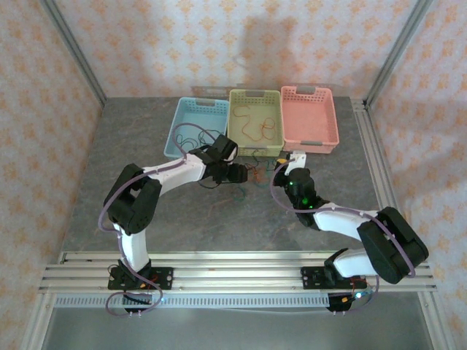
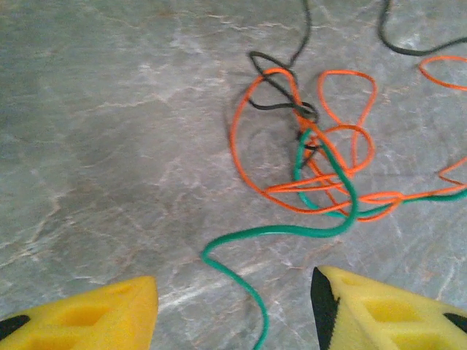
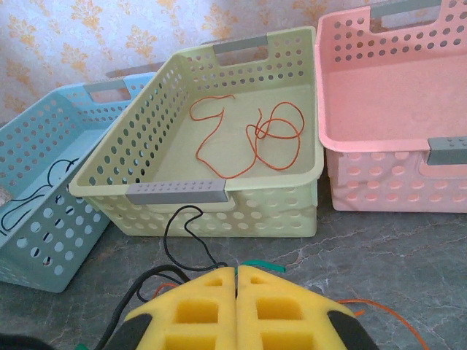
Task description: Untangle the cables
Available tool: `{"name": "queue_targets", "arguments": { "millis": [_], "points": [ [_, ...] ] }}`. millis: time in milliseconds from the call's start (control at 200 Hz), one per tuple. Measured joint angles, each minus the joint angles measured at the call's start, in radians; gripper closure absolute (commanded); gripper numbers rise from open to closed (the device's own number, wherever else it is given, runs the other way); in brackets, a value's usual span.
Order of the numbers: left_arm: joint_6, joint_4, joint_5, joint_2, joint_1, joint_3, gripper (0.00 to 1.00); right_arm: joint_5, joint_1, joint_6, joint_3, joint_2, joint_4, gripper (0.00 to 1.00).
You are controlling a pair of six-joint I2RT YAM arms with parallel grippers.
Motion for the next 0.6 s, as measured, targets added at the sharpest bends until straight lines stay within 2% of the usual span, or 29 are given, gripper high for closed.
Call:
{"name": "queue_targets", "arguments": {
  "millis": [205, 395, 601],
  "points": [
    [0.063, -0.039, 0.014, 0.053, -0.028, 0.14, 0.44, 0.0, 0.0, 0.003, 0.0, 0.0, 0.0, 1.0],
    [0.118, -0.107, 0.009, 0.114, -0.027, 0.219, 0.41, 0.0, 0.0, 0.004, 0.0, 0.0, 0.002, 1.0],
    [0.182, -0.186, -0.086, 0.147, -0.028, 0.258, 0.42, -0.001, 0.0, 0.004, 0.0, 0.001, 0.004, 1.0]
  ]
}}
